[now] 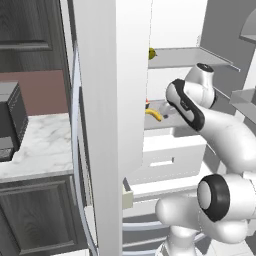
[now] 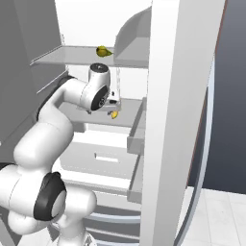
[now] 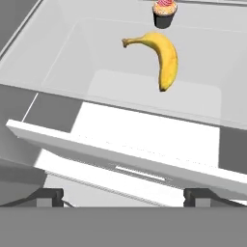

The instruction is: Pick up the banana and pear from the fridge and place one fruit on each plate on the dining counter.

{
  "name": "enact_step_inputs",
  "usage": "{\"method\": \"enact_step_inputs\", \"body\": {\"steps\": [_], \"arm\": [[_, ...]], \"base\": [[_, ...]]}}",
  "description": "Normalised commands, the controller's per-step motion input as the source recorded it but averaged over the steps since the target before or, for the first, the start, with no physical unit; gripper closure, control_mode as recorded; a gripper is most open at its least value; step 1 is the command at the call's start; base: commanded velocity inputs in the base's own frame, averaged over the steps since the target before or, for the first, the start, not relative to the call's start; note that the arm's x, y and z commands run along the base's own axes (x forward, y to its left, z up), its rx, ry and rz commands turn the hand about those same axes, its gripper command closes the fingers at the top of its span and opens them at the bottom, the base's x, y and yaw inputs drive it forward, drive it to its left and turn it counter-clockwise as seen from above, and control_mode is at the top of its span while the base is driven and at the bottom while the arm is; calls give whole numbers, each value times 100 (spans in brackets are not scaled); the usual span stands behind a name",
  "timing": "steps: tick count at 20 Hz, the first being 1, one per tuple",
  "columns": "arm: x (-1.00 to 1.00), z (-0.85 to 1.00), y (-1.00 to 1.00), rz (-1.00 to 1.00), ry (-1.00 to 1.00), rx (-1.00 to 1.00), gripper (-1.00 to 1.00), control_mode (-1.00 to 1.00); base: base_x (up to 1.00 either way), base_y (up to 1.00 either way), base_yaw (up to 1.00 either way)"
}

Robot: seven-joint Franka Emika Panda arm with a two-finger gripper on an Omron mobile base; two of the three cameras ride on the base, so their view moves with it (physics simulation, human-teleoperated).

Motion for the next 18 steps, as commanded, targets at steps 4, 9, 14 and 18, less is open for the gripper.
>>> {"method": "enact_step_inputs", "body": {"steps": [4, 9, 14, 18], "arm": [[61, -23, -3, 6, 0, 2, -100, -100], [59, -23, 0, 3, 0, 0, -100, -100], [58, -28, 0, 2, 1, 0, -100, -100], [56, -33, -5, 1, 0, 0, -100, -100]], "base": [[0, 0, 0], [0, 0, 0], [0, 0, 0], [0, 0, 0]]}}
